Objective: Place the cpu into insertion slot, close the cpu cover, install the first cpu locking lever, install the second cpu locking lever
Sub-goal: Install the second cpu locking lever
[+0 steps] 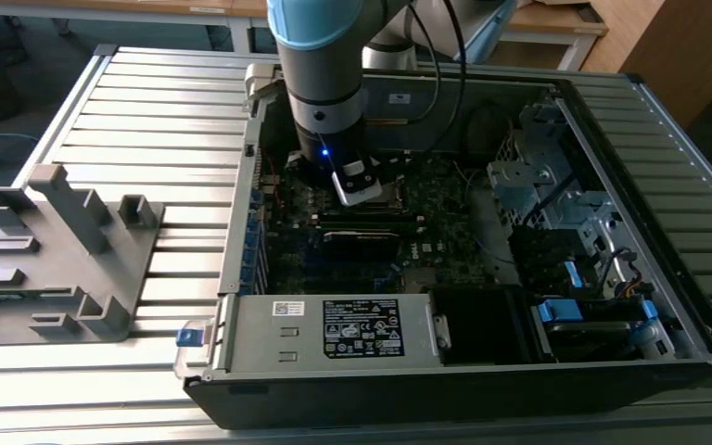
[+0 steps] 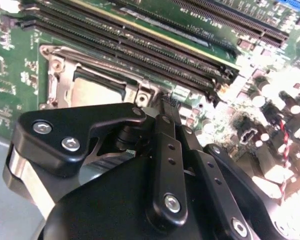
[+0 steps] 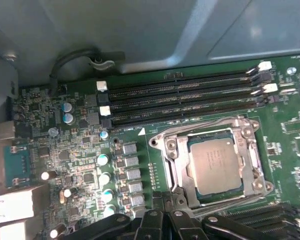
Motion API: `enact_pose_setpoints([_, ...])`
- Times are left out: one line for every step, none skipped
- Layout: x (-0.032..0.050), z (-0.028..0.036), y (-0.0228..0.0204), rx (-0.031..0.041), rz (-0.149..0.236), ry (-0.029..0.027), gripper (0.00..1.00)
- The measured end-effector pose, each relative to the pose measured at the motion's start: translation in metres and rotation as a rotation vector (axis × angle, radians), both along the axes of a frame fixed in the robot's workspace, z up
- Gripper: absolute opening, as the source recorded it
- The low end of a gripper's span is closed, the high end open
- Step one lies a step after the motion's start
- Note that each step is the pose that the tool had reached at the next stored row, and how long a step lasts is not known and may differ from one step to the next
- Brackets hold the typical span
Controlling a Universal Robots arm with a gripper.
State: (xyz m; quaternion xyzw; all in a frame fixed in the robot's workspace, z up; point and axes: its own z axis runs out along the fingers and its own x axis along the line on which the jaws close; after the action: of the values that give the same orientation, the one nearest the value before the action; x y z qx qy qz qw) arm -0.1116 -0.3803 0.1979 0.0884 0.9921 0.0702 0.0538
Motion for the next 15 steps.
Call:
enact_pose_setpoints([0.0,0.0035,0.0,0.0001,0.0,-0.0001,0.1])
enact_pose_setpoints([0.0,0.0072,0.0,0.0001,0.0,-0.0001,0.1])
enact_pose_setpoints([0.0,0.0105,0.0,0.0,0.0,0.0,0.1])
enact_pose_setpoints([0.0003,0.0122,0.0,0.0,0.0,0.0001,0.1])
enact_pose_setpoints([0.0011,0.0122,0.0002,-0.0003,0.0,-0.0001,0.1])
enact_pose_setpoints([0.003,0.0123,0.0005,-0.0026,0.0,0.0,0.1])
enact_pose_setpoints([0.0058,0.0123,0.0007,-0.0046,-0.001,0.0,0.1])
enact_pose_setpoints([0.0091,0.0123,0.0008,-0.0061,-0.001,0.0,0.1])
enact_pose_setpoints([0.0126,0.0122,0.0008,-0.0075,-0.002,0.0001,0.1])
enact_pose_setpoints([0.0161,0.0122,0.0009,-0.0092,-0.002,0.0002,0.1])
enact_pose_setpoints([0.0196,0.0121,0.0009,-0.0108,-0.002,0.0003,0.1])
enact_pose_setpoints([0.0231,0.0121,0.0009,-0.0129,-0.003,0.0003,0.1])
enact_pose_setpoints([0.0268,0.012,0.0009,-0.0152,-0.003,0.0005,0.1])
enact_pose_setpoints([0.0301,0.0119,0.0009,-0.0175,-0.004,0.0007,0.1])
enact_pose_setpoints([0.0335,0.0118,0.001,-0.0199,-0.004,0.0008,0.1])
